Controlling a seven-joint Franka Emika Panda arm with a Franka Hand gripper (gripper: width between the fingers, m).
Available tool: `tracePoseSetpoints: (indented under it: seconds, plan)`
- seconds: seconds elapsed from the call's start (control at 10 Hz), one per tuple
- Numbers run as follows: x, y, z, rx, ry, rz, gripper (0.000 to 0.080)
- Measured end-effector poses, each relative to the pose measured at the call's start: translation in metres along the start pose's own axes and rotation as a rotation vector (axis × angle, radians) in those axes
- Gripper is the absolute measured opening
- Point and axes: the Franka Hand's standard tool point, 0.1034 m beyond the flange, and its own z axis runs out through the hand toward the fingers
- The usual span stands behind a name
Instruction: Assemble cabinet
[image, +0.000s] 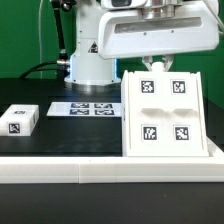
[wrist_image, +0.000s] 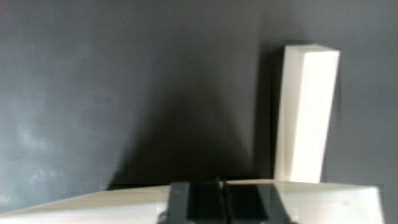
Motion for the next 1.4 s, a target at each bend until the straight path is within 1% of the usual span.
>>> tracePoseSetpoints:
  seconds: [0.3,0.7,1.0,1.1,1.4]
  plan:
    - [0.000,0.000,0.001,0.000,-0.001,-0.001,0.0002]
    - [0.011,0.000,-0.010,0.006,-0.019,-0.007,0.0002]
    - [0.019,-0.003,-0.014,0.015,-0.072,-0.024,0.0002]
    - [0.017,-0.004,-0.012,0.018,-0.097,-0.036,0.0002]
    - [0.016,-0.003,-0.011,0.018,-0.100,-0.035,0.0002]
